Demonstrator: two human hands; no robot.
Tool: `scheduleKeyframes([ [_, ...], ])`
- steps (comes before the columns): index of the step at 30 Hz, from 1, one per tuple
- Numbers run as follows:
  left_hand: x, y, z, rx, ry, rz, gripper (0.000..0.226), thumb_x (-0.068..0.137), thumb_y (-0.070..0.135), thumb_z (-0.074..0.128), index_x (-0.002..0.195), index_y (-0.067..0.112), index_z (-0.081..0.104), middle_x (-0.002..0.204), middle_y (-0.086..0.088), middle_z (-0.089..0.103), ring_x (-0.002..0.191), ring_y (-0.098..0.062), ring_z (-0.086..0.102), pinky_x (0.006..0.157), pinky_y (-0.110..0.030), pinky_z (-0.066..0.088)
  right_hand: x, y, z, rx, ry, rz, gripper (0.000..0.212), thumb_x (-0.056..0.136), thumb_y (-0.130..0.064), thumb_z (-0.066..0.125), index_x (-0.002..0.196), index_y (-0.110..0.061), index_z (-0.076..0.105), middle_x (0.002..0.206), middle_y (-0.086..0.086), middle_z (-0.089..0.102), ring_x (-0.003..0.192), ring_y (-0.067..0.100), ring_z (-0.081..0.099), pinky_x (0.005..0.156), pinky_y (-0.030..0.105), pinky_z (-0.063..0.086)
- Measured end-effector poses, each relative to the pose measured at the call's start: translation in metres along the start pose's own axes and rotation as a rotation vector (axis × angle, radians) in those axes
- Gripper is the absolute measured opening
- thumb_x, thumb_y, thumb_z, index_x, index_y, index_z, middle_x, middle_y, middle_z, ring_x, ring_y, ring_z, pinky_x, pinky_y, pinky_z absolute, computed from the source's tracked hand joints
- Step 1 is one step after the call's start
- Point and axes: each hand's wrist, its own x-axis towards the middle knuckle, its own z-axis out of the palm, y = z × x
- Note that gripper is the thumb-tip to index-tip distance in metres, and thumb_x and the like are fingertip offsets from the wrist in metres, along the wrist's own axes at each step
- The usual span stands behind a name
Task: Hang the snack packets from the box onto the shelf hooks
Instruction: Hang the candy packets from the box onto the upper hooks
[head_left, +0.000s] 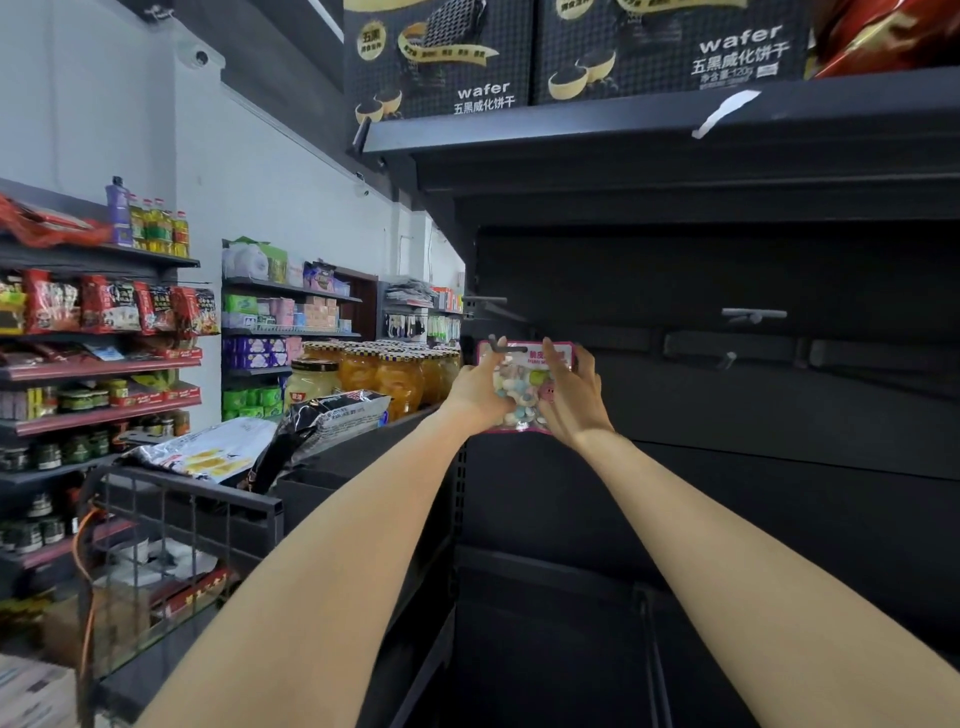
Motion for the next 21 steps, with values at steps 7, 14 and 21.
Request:
scheduleKeyframes([
  [7,-0.008,0.000,-0.001,-0.025,0.192,0.035,0.062,0.094,0.011,0.049,0.148,0.030,0.025,0.148,-0.004,0.031,0.126,-0.024,0.040,0.084,-0.012,0.030,-0.019,-0.012,-0.007,-0.119,0.048,-0.044,0.060,0.092,-0.006,0.051,0.147,-0.018,0.029,0.155,0.008,0.002,0.140,0.025,0.009,0.108,0.037,0.033],
  [14,-0.077,0.002,-0.015,0.033,0.427,0.121,0.025,0.087,0.009,0.055,0.112,0.010,0.060,0.109,-0.007,0.062,0.100,-0.021,0.058,0.081,-0.027,0.044,-0.064,-0.044,-0.018,0.198,0.131,-0.149,0.025,0.092,-0.005,0.050,0.115,-0.009,0.059,0.119,0.005,0.052,0.097,0.017,0.055,0.085,0.030,0.049],
  [21,-0.181,-0.033,-0.026,-0.001,0.427,-0.031,0.015,0.088,0.013,0.054,0.094,0.023,0.063,0.081,0.005,0.067,0.077,-0.008,0.060,0.071,-0.018,0.043,-0.131,-0.072,0.004,0.364,-0.124,-0.221,0.018,0.094,-0.010,0.050,0.107,-0.014,0.062,0.101,-0.002,0.064,0.091,0.010,0.058,0.081,0.024,0.046],
])
